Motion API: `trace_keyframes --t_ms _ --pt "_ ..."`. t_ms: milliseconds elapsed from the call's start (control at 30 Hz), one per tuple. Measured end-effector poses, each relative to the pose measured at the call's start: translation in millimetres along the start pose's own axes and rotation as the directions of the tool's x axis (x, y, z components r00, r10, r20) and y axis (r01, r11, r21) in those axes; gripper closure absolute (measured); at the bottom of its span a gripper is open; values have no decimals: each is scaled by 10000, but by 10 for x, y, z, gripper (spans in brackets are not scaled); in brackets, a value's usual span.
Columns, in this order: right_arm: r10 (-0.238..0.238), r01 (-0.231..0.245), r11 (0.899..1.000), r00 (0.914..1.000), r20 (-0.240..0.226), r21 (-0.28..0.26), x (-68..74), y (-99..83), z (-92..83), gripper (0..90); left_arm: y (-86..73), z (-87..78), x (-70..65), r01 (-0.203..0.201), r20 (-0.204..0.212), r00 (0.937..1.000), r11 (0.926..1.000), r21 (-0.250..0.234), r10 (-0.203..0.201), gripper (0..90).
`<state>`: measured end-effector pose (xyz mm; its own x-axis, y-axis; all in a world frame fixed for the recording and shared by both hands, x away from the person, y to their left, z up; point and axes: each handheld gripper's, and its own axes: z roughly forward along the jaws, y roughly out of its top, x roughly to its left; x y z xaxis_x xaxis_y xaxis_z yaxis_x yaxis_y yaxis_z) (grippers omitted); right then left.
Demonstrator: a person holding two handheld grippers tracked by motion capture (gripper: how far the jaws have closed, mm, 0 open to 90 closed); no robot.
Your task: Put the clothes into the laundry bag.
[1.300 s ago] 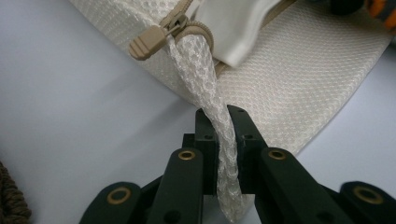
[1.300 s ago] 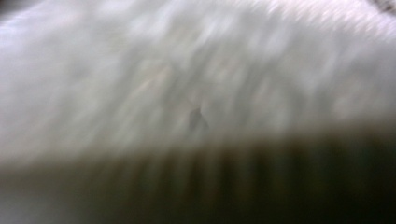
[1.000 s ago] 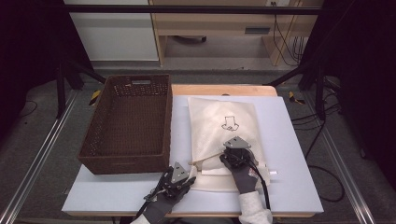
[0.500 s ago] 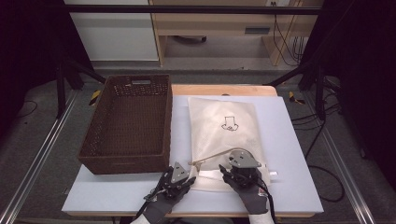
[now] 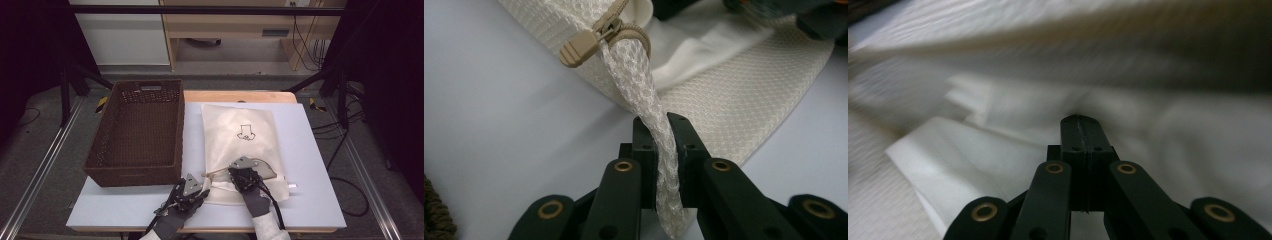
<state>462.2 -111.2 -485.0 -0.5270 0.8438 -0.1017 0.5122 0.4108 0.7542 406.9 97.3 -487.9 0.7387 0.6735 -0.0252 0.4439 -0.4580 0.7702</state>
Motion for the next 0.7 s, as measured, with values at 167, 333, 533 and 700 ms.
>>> trace_keyframes --t_ms 167,333,533,700 --pt "232 -235 9997 9975 662 25 -117 148 186 900 1 0 3 11 7 10000 10000 -7 -11 819" --pt "-107 171 9993 9824 1864 -325 -202 191 309 900 1 1 2 15 7 10000 10000 -4 -15 822" --pt "76 -44 9997 9890 1479 -221 -230 190 264 842 0 0 4 23 24 10000 10000 -5 -23 821" --pt "-305 325 9984 9986 439 -460 -164 151 3 663 0 0 5 41 32 10000 10000 -9 -41 821"
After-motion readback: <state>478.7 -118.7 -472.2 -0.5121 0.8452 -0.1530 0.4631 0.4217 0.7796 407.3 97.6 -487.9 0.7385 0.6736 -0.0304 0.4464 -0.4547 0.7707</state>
